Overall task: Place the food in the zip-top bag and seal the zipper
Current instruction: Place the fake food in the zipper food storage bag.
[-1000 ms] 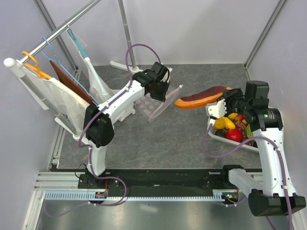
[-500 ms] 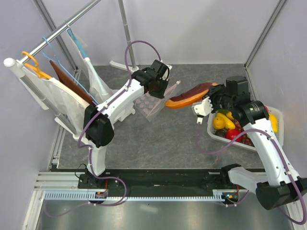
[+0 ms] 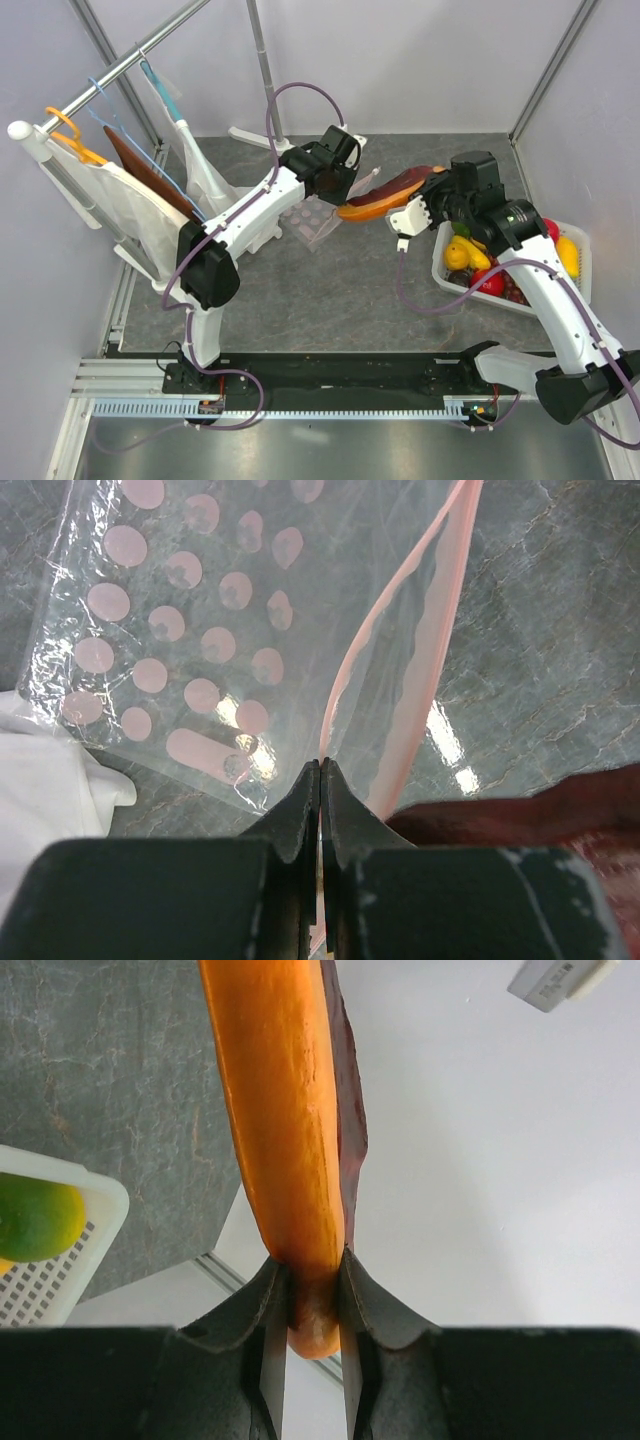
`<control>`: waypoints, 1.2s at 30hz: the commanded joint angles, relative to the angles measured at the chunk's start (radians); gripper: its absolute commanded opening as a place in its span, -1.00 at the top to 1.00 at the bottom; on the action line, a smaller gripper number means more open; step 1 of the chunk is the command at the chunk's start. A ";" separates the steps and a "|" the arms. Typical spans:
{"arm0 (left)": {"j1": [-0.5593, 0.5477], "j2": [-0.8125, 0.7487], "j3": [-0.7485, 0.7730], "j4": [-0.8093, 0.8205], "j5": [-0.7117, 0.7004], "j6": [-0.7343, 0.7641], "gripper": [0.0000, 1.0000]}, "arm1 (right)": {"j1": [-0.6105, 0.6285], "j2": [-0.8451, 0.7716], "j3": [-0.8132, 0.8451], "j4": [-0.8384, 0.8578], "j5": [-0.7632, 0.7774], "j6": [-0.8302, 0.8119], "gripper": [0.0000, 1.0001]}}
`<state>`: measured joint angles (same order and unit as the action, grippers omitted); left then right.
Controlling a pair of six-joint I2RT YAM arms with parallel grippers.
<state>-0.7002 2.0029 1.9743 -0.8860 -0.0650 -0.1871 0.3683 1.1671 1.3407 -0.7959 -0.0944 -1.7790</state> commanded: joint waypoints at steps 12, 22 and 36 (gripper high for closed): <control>-0.018 -0.019 0.055 0.012 -0.039 0.049 0.96 | 0.101 0.039 0.015 -0.091 0.311 0.043 1.00; -0.018 -0.004 0.113 -0.036 0.175 0.006 0.96 | 0.259 0.005 -0.119 0.194 0.504 0.125 1.00; -0.012 -0.016 0.182 -0.077 0.398 -0.031 0.96 | 0.406 -0.020 -0.187 0.336 0.592 0.208 1.00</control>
<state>-0.7128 2.0117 2.1277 -0.9497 0.2096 -0.1871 0.7555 1.1763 1.1130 -0.5121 0.4885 -1.6344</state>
